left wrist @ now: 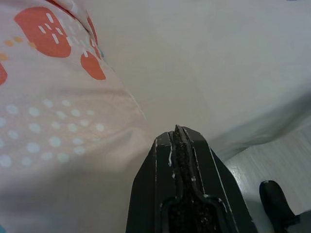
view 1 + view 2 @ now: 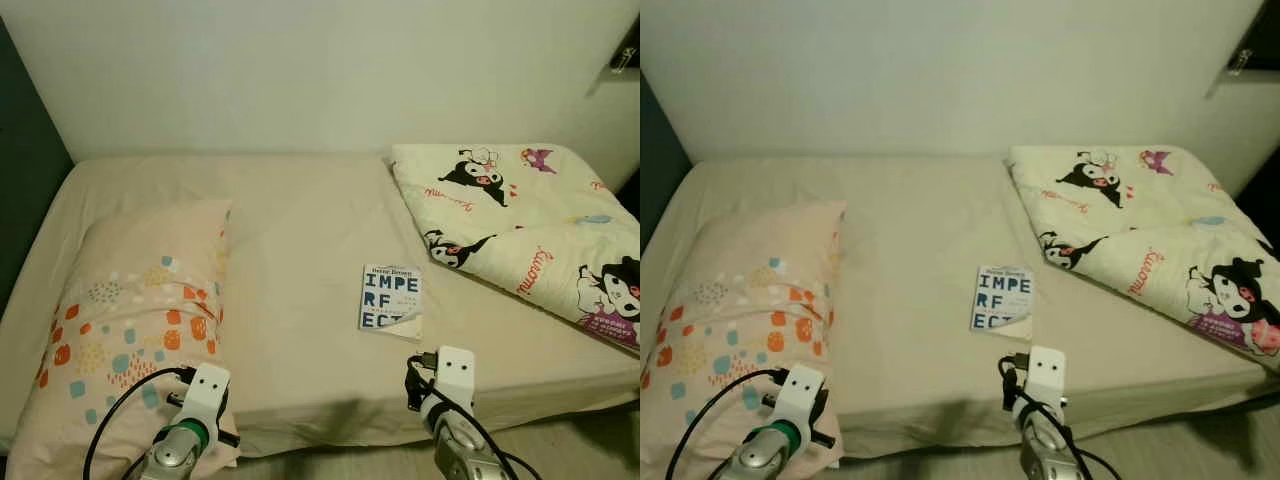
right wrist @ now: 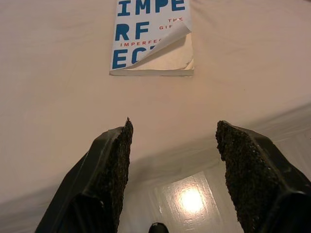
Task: Clean up the room
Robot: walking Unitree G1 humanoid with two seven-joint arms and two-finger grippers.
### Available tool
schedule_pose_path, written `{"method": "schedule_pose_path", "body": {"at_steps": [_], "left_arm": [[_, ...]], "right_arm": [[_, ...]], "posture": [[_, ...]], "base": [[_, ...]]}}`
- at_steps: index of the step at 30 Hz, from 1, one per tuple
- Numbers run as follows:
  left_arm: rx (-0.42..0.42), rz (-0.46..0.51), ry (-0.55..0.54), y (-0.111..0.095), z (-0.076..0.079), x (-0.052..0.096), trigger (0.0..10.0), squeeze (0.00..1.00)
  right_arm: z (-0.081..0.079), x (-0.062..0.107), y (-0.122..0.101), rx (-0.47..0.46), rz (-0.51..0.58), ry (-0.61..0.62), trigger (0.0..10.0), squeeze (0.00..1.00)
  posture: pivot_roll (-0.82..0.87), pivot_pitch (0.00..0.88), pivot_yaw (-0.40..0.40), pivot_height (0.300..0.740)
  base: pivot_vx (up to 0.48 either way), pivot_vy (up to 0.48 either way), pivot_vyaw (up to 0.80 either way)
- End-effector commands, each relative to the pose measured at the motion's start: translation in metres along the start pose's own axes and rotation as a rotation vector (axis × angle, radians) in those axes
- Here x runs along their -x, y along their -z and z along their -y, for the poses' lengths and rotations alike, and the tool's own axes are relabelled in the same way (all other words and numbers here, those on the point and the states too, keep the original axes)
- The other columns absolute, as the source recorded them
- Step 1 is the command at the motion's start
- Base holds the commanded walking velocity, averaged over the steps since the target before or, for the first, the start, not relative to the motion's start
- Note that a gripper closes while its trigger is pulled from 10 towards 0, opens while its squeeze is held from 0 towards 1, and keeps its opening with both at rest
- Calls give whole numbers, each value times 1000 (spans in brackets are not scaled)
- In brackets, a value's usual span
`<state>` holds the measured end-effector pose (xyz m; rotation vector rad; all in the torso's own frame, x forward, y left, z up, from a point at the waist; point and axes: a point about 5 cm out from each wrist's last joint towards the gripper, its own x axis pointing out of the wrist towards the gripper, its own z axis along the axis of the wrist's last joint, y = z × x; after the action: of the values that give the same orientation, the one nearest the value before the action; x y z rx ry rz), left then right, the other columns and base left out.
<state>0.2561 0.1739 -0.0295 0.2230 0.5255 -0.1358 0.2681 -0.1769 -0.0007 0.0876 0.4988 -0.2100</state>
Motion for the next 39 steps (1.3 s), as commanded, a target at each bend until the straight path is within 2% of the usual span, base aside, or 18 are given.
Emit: {"method": "schedule_pose_path", "body": {"at_steps": [1, 11, 15, 21, 24, 25, 27, 39], "left_arm": [[-7, -19, 2, 5, 1, 1, 10000, 0], [-9, -19, 2, 5, 0, 1, 10000, 0], [-11, -28, 0, 6, -1, 1, 10000, 0], [-11, -33, 0, 7, -2, 1, 10000, 0], [-11, -34, 0, 7, -1, 1, 10000, 0], [-11, -34, 0, 7, -1, 1, 10000, 0], [-10, -34, 1, 7, -1, 1, 10000, 0], [-10, -34, 2, 7, 1, 1, 10000, 0]], "right_arm": [[0, 0, 2, -2, -9, 5, 10000, 0], [-1, 1, 2, -2, 1, -6, 10000, 0], [-6, 1, 1, 25, 14, -38, 10000, 0], [-4, 0, 3, 42, -7, -17, 10000, 0], [-3, 0, 4, 28, -21, -3, 10000, 0], [1, 0, 5, -14, -22, 22, 10000, 0], [3, 1, 5, -27, -19, 30, 10000, 0], [5, -1, 3, -57, -25, 53, 10000, 0]], "posture": [[113, 9, 9, 740], [113, 8, 10, 740], [116, 13, 14, 740], [116, 13, 14, 740], [116, 13, 14, 740], [116, 13, 14, 740], [116, 13, 14, 740], [114, 6, 8, 740]], "base": [[0, 0, 0], [0, 0, 0], [0, 0, 0], [0, 0, 0], [0, 0, 0], [0, 0, 0], [0, 0, 0], [0, 0, 0]]}}
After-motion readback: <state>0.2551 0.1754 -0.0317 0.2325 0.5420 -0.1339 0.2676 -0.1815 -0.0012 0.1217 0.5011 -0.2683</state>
